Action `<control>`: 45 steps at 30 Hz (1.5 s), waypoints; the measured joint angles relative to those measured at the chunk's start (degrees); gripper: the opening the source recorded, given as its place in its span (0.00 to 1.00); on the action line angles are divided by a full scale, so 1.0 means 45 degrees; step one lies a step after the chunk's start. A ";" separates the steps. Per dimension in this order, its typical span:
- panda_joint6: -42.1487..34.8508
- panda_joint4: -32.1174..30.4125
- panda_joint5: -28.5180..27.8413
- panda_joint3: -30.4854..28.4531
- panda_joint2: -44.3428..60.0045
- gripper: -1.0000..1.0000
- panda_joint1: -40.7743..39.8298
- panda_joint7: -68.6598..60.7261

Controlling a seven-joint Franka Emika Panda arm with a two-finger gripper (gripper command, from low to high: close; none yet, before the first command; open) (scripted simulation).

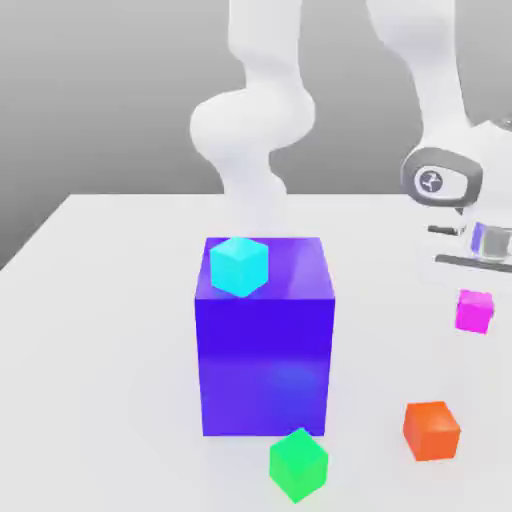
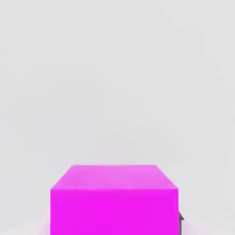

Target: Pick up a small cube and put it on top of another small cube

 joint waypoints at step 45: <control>-0.0151 0.1698 0.1854 -0.3902 0.1591 1.00 -0.6740 -1.0737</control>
